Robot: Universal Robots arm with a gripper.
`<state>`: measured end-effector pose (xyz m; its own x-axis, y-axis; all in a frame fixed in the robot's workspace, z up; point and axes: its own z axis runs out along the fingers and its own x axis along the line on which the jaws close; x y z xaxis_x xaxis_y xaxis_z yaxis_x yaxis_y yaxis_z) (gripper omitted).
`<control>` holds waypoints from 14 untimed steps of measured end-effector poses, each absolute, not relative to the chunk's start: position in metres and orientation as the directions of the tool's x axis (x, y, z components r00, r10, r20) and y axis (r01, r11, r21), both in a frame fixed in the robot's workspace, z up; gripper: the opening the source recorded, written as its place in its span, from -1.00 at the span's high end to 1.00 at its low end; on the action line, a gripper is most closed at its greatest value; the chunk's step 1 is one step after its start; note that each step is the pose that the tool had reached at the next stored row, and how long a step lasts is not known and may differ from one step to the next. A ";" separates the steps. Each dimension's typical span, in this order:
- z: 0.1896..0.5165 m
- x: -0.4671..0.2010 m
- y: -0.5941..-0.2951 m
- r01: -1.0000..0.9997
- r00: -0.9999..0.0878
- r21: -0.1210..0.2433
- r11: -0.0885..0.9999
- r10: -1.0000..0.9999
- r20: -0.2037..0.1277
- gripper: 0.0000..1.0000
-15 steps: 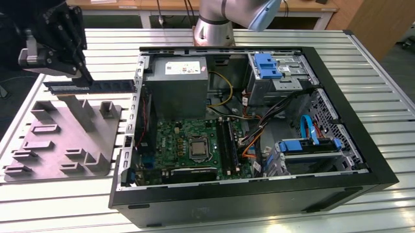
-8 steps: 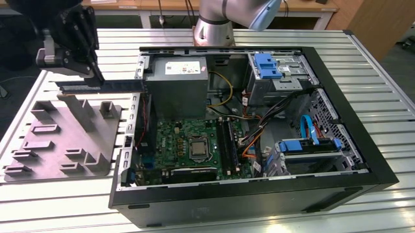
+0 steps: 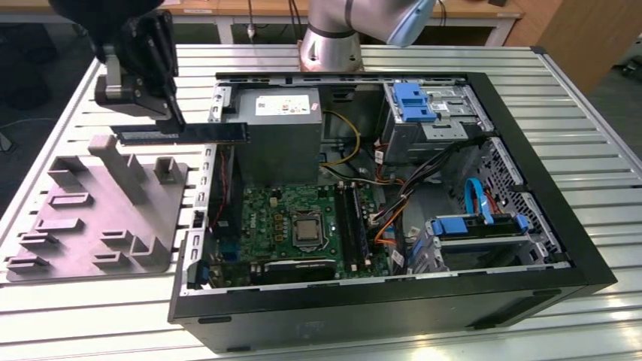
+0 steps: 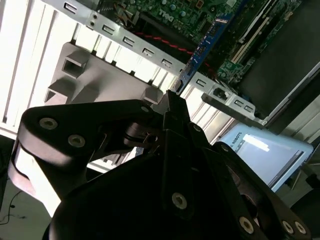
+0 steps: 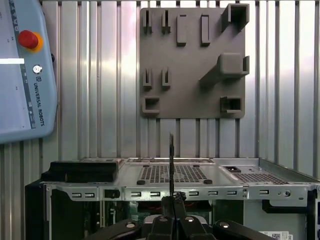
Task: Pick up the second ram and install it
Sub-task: 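Pick up the second ram and move it above second insertion slot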
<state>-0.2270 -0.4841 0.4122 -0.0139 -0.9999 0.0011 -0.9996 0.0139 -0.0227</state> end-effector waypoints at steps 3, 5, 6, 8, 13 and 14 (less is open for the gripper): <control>0.412 -0.219 -0.484 -1.000 -0.014 -0.022 0.014 -1.000 0.001 0.77; 0.412 -0.213 -0.484 -1.000 -0.014 -0.022 0.014 -1.000 0.001 0.77; 0.412 -0.210 -0.484 -1.000 -0.014 -0.022 0.014 -1.000 0.001 0.77; 0.412 -0.204 -0.484 -1.000 -0.014 -0.022 0.014 -1.000 0.001 0.77; 0.412 -0.189 -0.484 -1.000 -0.014 -0.021 0.014 -1.000 0.001 0.77; 0.412 -0.186 -0.484 -1.000 -0.014 -0.021 0.014 -1.000 0.001 0.77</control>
<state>-0.1862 -0.4841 0.4123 -0.0139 -0.9999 0.0012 -0.9997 0.0138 -0.0207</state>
